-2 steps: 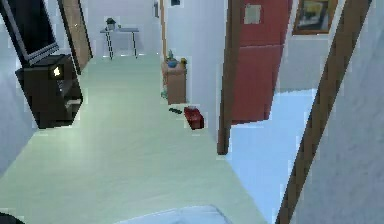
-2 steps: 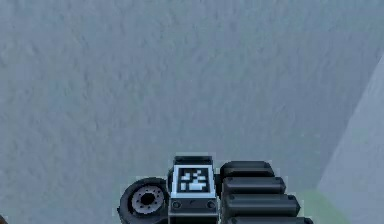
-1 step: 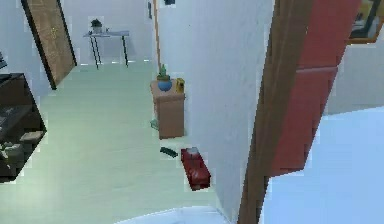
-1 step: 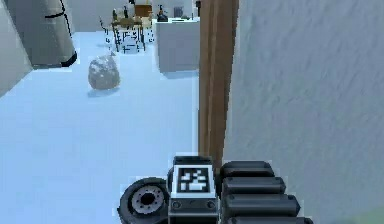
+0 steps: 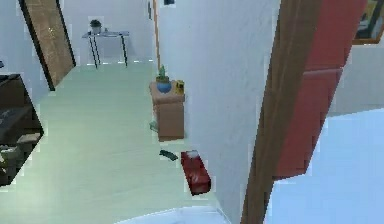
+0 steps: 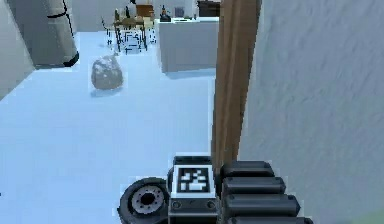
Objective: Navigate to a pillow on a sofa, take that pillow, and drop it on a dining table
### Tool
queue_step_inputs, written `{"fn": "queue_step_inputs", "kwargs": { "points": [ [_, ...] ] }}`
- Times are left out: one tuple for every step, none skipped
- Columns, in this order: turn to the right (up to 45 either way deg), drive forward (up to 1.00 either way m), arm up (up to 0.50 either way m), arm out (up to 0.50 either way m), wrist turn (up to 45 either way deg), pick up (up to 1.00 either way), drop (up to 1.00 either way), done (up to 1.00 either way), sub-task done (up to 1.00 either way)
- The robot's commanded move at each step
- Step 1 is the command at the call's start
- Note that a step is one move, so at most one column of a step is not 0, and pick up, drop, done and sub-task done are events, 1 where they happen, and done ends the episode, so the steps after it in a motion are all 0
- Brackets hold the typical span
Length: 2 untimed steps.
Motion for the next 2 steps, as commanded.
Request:
{"fn": "queue_step_inputs", "kwargs": {
  "points": [
    [-12.0, 0.0, 0.0, 0.0, 0.0, 0.0, 0.0, 0.0, 0.0],
    [0.0, 0.3, 0.0, 0.0, 0.0, 0.0, 0.0, 0.0, 0.0]
  ]
}}
